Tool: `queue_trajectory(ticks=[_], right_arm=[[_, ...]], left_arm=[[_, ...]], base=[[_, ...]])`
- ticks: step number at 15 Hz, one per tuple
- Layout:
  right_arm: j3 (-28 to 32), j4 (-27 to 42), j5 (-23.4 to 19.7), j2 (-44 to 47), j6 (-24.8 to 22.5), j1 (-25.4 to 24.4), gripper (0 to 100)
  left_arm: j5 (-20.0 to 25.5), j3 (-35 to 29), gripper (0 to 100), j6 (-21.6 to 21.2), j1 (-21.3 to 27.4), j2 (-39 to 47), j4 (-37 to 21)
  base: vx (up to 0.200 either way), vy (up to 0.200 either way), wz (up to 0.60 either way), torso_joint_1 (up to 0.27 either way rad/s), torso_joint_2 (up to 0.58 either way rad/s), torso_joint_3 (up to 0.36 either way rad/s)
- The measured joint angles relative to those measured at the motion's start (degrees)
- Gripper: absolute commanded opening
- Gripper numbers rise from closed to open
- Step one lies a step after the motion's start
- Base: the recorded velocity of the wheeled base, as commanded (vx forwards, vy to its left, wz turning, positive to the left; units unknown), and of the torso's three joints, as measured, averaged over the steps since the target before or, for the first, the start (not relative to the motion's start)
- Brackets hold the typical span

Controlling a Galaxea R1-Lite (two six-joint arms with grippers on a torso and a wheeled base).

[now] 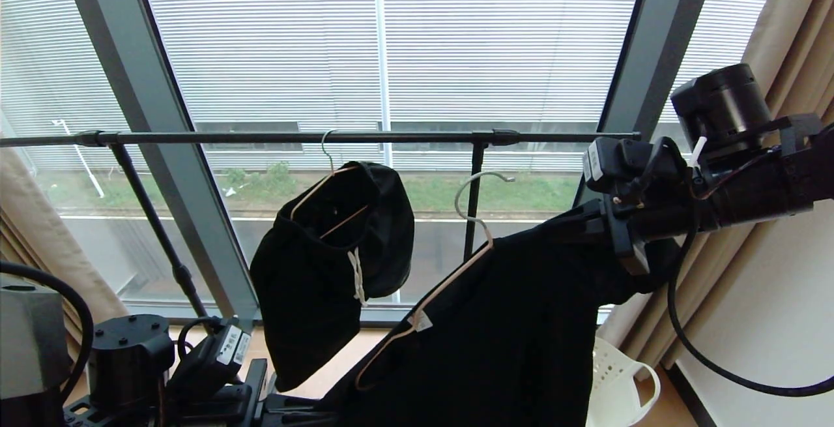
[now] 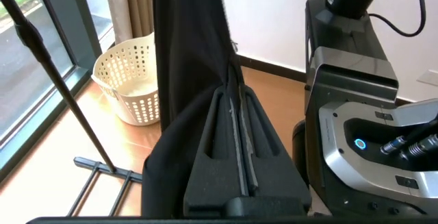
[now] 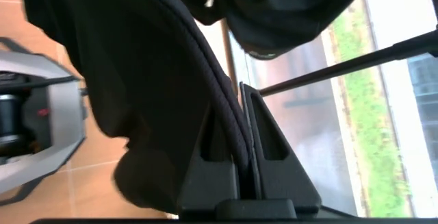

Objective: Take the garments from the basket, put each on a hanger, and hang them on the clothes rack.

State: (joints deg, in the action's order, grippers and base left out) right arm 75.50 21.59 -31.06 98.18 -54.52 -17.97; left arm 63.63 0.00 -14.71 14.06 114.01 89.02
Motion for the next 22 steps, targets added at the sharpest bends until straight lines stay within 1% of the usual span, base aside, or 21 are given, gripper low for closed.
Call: queue_trajectory(ticks=[1, 4, 5, 6, 7, 9, 11, 12, 13, 14, 15, 16, 17, 18, 19, 21, 22], right_arm=[[-1.3, -0.7, 0.0, 0.0, 0.1, -0.1, 0], [-3.5, -1.0, -0.3, -0.1, 0.3, -0.3, 0], [-4.5, -1.0, -0.4, -0.1, 0.5, -0.3, 0], [-5.4, -1.0, -0.4, -0.1, 0.8, -0.4, 0], [-6.2, -1.1, -0.4, -0.1, 1.4, -0.8, 0], [-8.5, -4.2, -0.4, -0.1, 3.0, -1.8, 0], [-12.1, -10.8, -0.4, 0.0, 4.0, -2.2, 0], [-13.6, -12.7, -0.4, 0.0, 5.1, -2.3, 0], [-14.6, -13.4, -0.5, -0.1, 5.8, -2.3, 0], [-15.3, -13.5, -0.7, -0.3, 6.0, -2.3, 0], [-15.7, -13.5, -1.1, -0.6, 6.3, -2.3, 0], [-16.0, -13.5, -2.2, -0.9, 6.9, -2.3, 0], [-16.2, -13.5, -2.7, -1.4, 8.6, -2.3, 0], [-16.3, -13.5, -3.4, -1.7, 11.1, -2.3, 0], [-16.3, -13.5, -4.7, -2.1, 12.4, -2.2, 0], [-17.5, -13.5, -6.7, -3.3, 12.8, -1.5, 0], [-17.9, -13.5, -7.1, -3.9, 12.8, -1.2, 0]], left_arm=[[0.0, 0.0, 0, 1.1, 0.0, -0.3, 0.3], [-0.2, 0.0, 0, 7.3, 0.0, -2.3, 0.9], [-2.3, 0.0, 0, 11.5, 0.0, -3.6, 0.9], [-6.8, -0.1, 0, 15.1, 0.4, -5.1, 0.9], [-9.7, -0.4, 0, 17.1, 1.4, -6.4, 0.9], [-10.6, -1.1, 0, 17.9, 2.5, -8.7, 0.9], [-11.2, -1.9, 0, 18.3, 3.5, -10.5, 0.6], [-12.8, -2.4, 0, 18.3, 4.4, -11.1, -0.3], [-15.7, -3.3, 0, 18.3, 5.0, -11.8, -1.6], [-17.0, -4.3, 0, 18.3, 5.6, -12.7, -4.0], [-17.3, -5.3, 0, 18.3, 5.9, -13.7, -6.1], [-17.4, -6.4, 0, 18.3, 6.0, -15.1, -10.1], [-17.5, -8.2, 0, 18.3, 6.1, -17.2, -16.2], [-18.0, -10.7, 0, 18.1, 6.1, -19.7, -25.9], [-19.3, -14.3, 0, 17.7, 6.0, -22.6, -38.6], [-24.5, -25.7, 0, 14.8, 6.1, -28.3, -63.0], [-26.9, -30.4, 0, 13.2, 6.2, -30.4, -70.5]], base=[[0.0, 0.0, 0.0, 0.0, 0.0, 0.0], [0.0, 0.0, 0.0, 0.0, 0.0, 0.0], [0.0, 0.0, 0.0, 0.0, 0.0, 0.0], [0.0, 0.0, 0.0, 0.0, 0.0, 0.0], [0.0, 0.0, 0.0, 0.0, 0.0, 0.0], [0.0, 0.0, 0.0, 0.0, 0.0, 0.0], [0.0, 0.0, 0.0, 0.0, 0.0, 0.0], [0.0, 0.0, 0.0, 0.0, 0.0, 0.0], [0.0, 0.0, 0.0, 0.0, 0.0, 0.0], [0.0, 0.0, 0.0, 0.0, 0.0, 0.0], [0.0, 0.0, 0.0, 0.0, 0.0, 0.0], [0.0, 0.0, 0.0, 0.0, 0.0, 0.0], [0.0, 0.0, 0.0, 0.0, 0.0, 0.0], [0.0, 0.0, 0.0, 0.0, 0.0, 0.0], [0.0, 0.0, 0.0, 0.0, 0.0, 0.0], [0.0, 0.0, 0.0, 0.0, 0.0, 0.0], [0.0, 0.0, 0.0, 0.0, 0.0, 0.0]])
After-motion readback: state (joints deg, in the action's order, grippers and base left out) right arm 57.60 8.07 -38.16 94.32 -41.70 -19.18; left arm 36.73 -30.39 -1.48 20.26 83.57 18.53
